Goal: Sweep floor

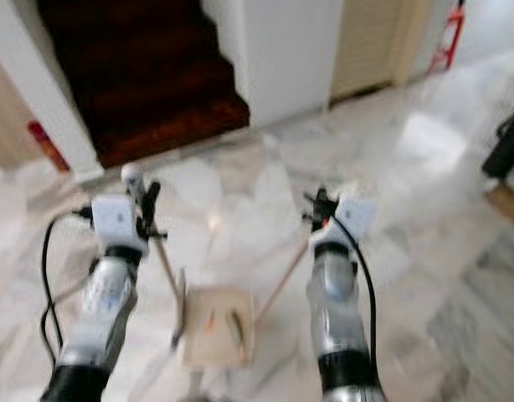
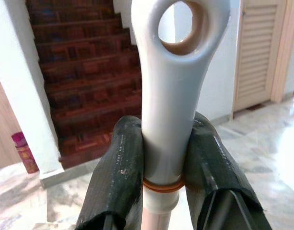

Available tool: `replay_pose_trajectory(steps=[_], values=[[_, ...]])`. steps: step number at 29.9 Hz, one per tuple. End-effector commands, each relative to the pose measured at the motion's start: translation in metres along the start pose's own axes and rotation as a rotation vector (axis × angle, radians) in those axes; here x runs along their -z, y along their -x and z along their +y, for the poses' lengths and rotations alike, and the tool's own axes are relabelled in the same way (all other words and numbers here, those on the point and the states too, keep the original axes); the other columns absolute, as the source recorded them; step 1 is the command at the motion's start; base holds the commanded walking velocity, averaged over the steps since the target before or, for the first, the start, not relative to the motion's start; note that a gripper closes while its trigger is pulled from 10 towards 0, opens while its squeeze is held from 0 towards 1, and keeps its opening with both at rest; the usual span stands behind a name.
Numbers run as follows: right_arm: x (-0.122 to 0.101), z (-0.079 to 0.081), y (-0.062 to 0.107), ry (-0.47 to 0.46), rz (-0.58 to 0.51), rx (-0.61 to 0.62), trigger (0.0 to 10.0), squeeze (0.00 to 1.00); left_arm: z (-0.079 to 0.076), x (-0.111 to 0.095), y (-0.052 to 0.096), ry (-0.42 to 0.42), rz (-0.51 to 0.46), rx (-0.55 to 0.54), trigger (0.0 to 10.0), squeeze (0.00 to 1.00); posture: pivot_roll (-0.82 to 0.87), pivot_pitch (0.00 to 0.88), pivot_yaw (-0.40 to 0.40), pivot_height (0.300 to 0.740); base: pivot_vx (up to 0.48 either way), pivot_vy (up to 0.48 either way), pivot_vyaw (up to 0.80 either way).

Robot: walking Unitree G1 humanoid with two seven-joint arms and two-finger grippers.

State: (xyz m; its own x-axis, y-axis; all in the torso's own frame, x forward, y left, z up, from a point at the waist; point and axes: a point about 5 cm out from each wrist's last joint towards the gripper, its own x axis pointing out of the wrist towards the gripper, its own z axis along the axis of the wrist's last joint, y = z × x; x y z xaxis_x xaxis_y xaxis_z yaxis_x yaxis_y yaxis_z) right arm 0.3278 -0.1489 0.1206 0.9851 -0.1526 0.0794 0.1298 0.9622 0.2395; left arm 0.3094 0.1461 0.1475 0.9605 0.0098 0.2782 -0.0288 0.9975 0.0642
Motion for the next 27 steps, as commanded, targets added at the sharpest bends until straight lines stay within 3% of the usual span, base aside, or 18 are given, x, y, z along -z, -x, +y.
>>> replay_pose_trajectory(steps=[1, 16, 22, 27], values=[[-0.0118, 0.0105, -0.0031, -0.044, -0.050, -0.028, 10.0, 0.00, 0.0034, -0.0085, -0.0013, 0.013, -0.041, -0.011, 10.0, 0.00, 0.08, 0.057, 0.026, 0.740, 0.000, 0.262, 0.00], [-0.0123, 0.0119, -0.0030, -0.040, -0.054, -0.036, 10.0, 0.00, 0.0024, -0.0083, -0.0003, 0.014, -0.037, -0.004, 10.0, 0.00, 0.09, 0.052, 0.027, 0.740, 0.000, 0.259, 0.00], [-0.0136, 0.0113, -0.0034, -0.042, -0.057, -0.036, 10.0, 0.00, 0.0019, -0.0083, 0.0003, 0.014, -0.034, -0.007, 10.0, 0.00, 0.09, 0.066, 0.025, 0.740, 0.000, 0.259, 0.56], [-0.0131, 0.0103, -0.0033, -0.052, -0.054, -0.031, 10.0, 0.00, 0.0024, -0.0083, 0.0000, 0.015, -0.033, -0.010, 10.0, 0.00, 0.08, 0.069, 0.025, 0.740, 0.000, 0.259, 0.00]])
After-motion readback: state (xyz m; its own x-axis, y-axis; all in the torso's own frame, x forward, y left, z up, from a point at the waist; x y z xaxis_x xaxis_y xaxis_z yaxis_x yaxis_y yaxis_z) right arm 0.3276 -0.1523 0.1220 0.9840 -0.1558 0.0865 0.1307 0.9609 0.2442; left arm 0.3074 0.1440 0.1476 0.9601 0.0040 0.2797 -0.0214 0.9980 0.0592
